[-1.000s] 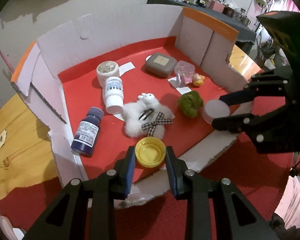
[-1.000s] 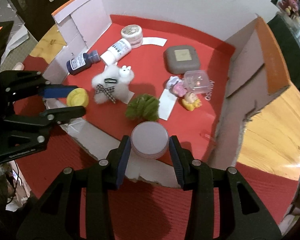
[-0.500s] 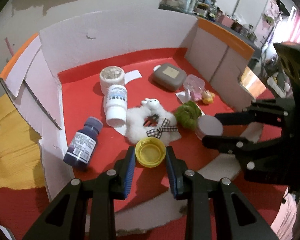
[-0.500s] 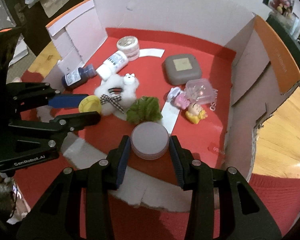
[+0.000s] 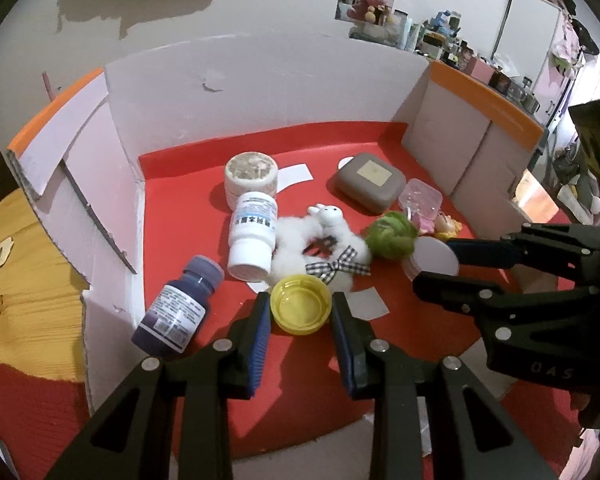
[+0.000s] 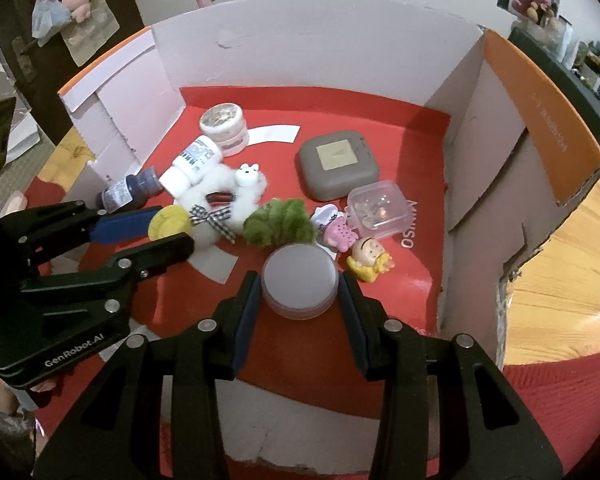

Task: Organize objects
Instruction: 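Carry the white lid and yellow cap with both grippers into the box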

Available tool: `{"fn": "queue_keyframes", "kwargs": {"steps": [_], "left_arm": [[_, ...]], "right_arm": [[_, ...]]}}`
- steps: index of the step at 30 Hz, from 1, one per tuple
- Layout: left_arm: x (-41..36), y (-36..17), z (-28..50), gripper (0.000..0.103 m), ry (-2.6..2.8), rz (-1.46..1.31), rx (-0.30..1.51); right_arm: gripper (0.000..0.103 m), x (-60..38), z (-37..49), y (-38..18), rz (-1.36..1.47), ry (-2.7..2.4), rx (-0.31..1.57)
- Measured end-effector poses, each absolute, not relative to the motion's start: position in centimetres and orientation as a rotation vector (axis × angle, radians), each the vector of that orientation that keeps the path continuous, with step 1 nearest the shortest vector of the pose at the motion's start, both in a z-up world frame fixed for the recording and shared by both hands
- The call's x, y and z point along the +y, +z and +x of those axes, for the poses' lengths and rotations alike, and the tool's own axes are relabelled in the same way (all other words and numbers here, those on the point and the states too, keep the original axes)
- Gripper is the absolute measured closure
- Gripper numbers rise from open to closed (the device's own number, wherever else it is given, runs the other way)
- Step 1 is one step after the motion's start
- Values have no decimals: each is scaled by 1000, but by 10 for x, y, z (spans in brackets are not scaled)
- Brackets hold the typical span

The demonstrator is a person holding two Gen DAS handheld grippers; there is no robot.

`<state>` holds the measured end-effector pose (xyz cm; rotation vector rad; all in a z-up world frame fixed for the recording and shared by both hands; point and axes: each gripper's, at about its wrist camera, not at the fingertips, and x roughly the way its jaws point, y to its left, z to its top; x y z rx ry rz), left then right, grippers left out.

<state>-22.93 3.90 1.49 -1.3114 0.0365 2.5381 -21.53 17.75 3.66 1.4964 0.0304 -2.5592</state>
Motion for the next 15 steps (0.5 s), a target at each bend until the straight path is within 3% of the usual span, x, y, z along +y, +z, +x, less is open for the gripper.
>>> {"fn": "queue_keyframes", "kwargs": {"steps": [15], "left_arm": [[40, 13, -226, 71, 2582, -1307, 24]], "right_arm": [[64, 177, -213, 33, 1485, -2560, 19]]}}
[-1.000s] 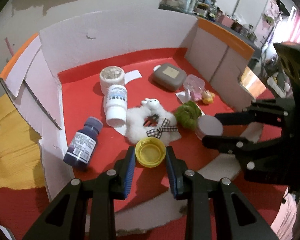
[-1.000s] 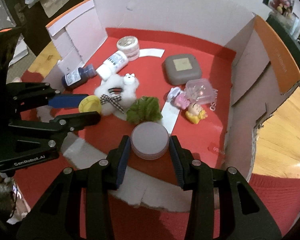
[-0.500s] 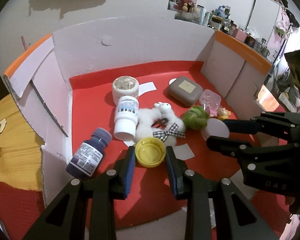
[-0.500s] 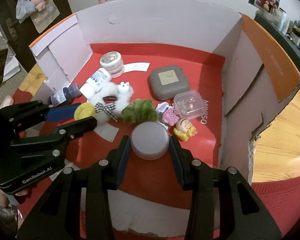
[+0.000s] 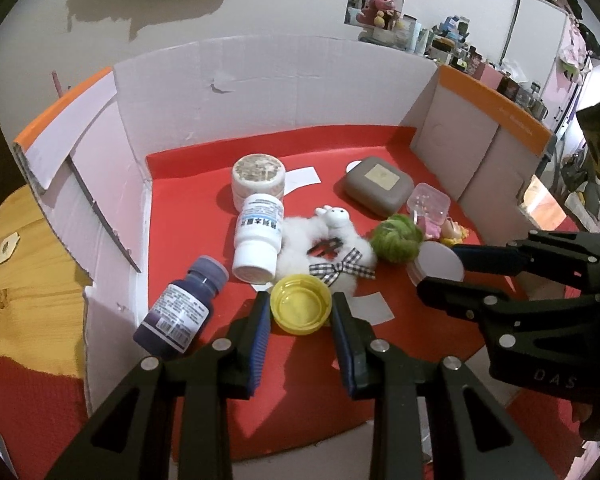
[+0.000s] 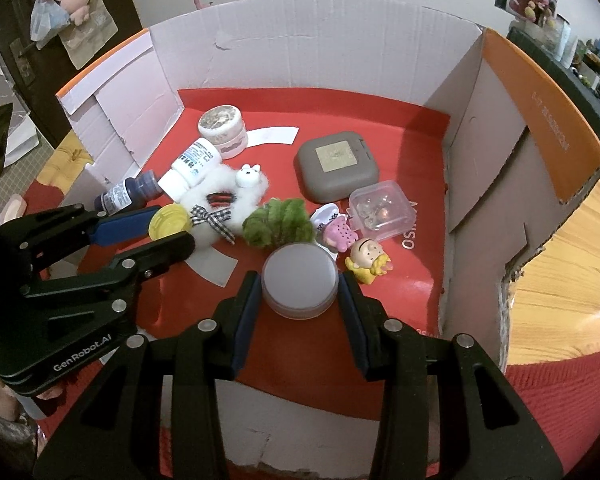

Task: Organize objects
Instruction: 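Carry the white lid and yellow cap with both grippers into the box, then lower the white lid and yellow cap onto the red paper, open both grippers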

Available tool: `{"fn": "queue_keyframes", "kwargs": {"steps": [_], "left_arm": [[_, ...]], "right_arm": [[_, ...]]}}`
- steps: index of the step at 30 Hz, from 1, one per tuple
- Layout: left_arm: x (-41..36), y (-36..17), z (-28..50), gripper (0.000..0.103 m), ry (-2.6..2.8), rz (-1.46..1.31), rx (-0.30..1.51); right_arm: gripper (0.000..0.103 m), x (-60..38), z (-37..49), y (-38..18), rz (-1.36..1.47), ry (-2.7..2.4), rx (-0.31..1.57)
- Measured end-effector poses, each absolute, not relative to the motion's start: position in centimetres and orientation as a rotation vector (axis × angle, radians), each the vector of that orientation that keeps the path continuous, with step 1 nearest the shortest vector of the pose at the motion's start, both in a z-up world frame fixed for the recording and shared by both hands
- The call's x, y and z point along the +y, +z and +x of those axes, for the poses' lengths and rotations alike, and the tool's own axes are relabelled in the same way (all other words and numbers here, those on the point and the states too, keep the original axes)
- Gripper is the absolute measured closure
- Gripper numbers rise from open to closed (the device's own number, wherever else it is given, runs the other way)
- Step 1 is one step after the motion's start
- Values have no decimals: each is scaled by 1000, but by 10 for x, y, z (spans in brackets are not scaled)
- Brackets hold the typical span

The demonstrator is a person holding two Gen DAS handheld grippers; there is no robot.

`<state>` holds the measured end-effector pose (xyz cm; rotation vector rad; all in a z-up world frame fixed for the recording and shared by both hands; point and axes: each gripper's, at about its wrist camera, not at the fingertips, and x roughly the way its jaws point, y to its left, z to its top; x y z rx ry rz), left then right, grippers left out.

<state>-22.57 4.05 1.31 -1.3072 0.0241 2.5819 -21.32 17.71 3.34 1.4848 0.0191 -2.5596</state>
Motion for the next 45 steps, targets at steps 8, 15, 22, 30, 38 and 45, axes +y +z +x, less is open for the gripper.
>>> {"fn": "queue_keyframes", "kwargs": {"steps": [8, 15, 22, 30, 38, 45], "left_arm": [[41, 13, -226, 71, 2583, -1310, 20], [41, 13, -225, 67, 2584, -1310, 19], [42, 17, -221, 61, 2614, -1289, 35], [41, 25, -210, 52, 2659, -1260, 56], [35, 36, -197, 46, 2711, -1214, 30], [24, 46, -181, 40, 2775, -1170, -26]], "right_arm": [[64, 177, -212, 34, 1476, -2557, -8], [58, 176, -210, 35, 1467, -2554, -21], [55, 176, -207, 37, 1461, -2555, -22], [53, 174, -199, 40, 1442, -2581, -1], [43, 172, -181, 55, 1371, -2645, -10], [36, 173, -161, 67, 1323, -2708, -35]]}}
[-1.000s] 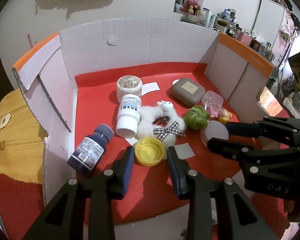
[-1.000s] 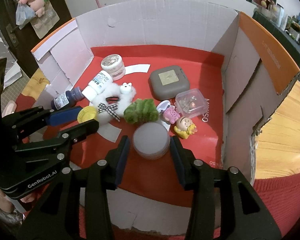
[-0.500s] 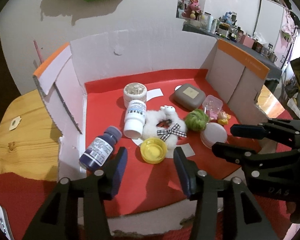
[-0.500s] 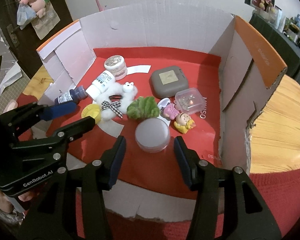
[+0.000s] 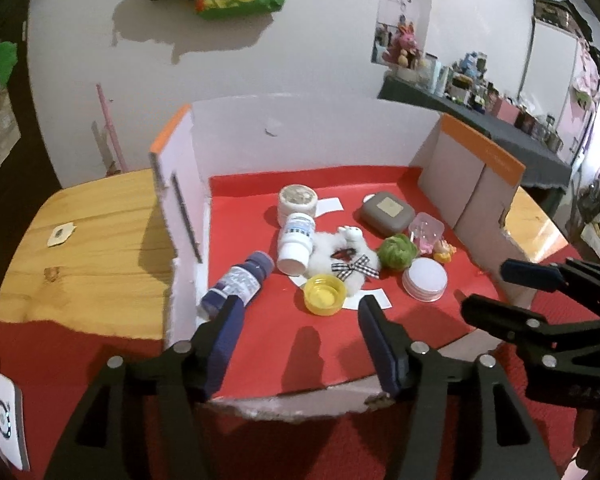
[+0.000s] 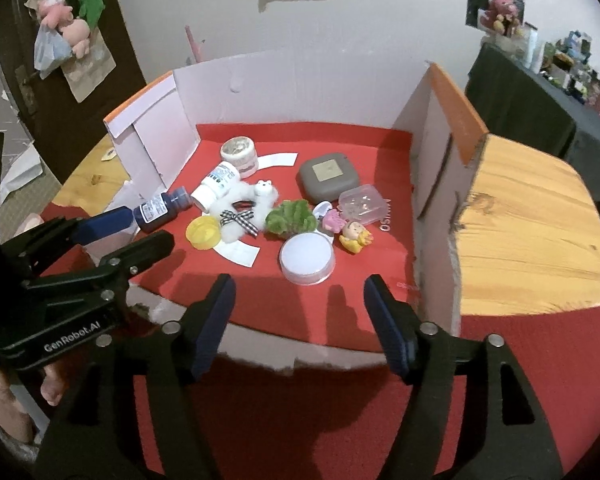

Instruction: Organize objects

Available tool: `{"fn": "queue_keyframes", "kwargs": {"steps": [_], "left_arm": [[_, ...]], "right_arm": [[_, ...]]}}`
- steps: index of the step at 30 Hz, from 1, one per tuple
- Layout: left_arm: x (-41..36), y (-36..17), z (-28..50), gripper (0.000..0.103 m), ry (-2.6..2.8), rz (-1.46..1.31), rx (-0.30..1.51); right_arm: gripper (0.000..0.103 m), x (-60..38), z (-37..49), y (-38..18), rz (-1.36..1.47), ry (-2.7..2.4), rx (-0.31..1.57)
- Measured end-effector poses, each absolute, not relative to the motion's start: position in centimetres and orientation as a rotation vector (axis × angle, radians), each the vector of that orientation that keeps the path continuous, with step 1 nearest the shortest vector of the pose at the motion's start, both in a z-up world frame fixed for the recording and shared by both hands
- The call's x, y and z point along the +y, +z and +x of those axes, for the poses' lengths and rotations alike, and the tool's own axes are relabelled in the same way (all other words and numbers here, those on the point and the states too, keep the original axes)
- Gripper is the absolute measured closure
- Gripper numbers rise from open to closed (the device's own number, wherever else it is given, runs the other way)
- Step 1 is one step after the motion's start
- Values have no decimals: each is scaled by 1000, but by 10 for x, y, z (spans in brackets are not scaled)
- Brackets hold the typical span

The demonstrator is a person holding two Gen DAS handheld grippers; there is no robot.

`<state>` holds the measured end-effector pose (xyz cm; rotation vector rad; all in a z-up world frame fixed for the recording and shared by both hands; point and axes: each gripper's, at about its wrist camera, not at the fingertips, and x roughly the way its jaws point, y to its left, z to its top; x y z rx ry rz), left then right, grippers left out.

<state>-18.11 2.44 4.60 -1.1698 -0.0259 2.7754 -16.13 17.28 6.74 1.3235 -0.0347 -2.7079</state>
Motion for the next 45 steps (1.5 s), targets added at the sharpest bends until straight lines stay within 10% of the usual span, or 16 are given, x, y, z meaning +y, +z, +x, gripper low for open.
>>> {"fn": "queue_keyframes", "kwargs": {"steps": [45], "left_arm": [[23, 44, -151, 3, 2802, -1188, -72]], "right_arm": [[32, 166, -132, 76, 1299, -2752, -27]]}}
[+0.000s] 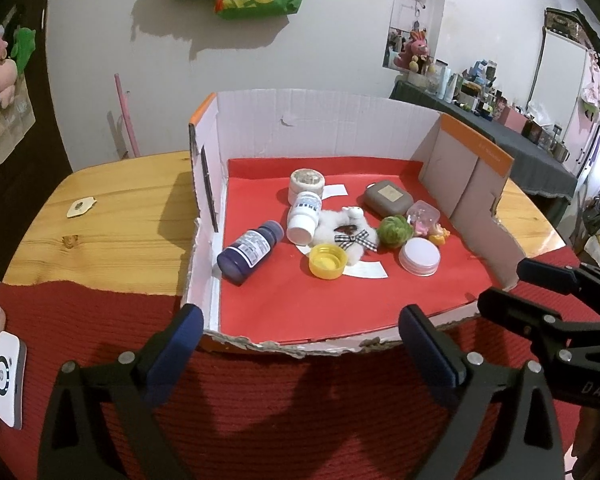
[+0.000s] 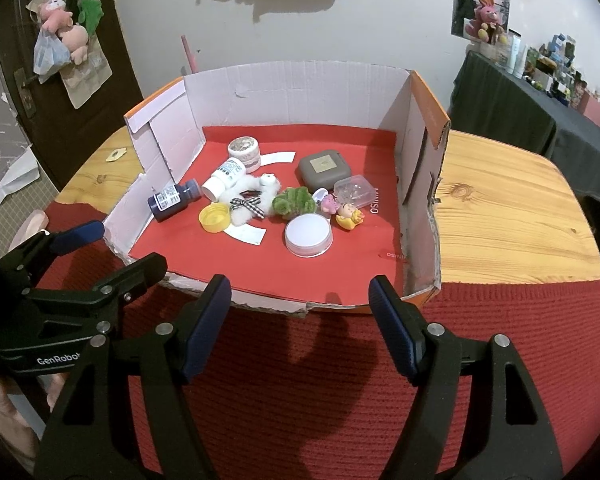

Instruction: Organize objects

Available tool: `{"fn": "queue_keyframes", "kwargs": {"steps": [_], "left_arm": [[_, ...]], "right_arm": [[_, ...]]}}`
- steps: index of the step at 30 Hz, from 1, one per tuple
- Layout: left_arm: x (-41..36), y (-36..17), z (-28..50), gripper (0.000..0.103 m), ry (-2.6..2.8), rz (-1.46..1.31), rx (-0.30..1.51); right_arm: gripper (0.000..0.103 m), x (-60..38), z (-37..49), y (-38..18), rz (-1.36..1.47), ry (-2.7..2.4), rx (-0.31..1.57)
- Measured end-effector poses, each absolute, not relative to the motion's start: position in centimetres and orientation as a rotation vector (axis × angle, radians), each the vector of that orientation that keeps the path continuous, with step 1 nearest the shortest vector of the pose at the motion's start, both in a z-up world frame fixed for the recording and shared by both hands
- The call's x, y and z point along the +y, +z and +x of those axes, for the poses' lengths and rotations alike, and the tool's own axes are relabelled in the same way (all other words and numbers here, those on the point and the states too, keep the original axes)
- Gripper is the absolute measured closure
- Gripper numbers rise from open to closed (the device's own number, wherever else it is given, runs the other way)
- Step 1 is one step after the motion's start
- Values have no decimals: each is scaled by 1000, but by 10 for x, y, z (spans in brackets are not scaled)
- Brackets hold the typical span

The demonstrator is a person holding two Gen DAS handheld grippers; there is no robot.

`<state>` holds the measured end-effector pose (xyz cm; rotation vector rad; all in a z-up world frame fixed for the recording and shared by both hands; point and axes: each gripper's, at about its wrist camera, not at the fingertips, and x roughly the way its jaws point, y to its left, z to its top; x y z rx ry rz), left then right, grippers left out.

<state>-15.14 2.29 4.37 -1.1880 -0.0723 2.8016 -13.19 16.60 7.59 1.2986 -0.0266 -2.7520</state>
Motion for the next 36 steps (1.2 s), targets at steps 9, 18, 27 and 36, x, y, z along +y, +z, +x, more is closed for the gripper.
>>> {"fn": "queue_keyframes", "kwargs": {"steps": [9, 18, 27, 36], "left_arm": [[23, 44, -152, 0, 2793, -1190, -84], [23, 44, -152, 0, 2793, -1190, -85], [23, 44, -153, 0, 2787, -1190, -101], [23, 44, -153, 0, 2787, -1189, -100]], "right_arm": [[32, 167, -132, 76, 1296, -2749, -36], [32, 166, -132, 75, 1294, -2747, -41], [32, 167, -131, 76, 1294, -2747, -44], [32, 166, -131, 76, 1294, -2746, -46]]}}
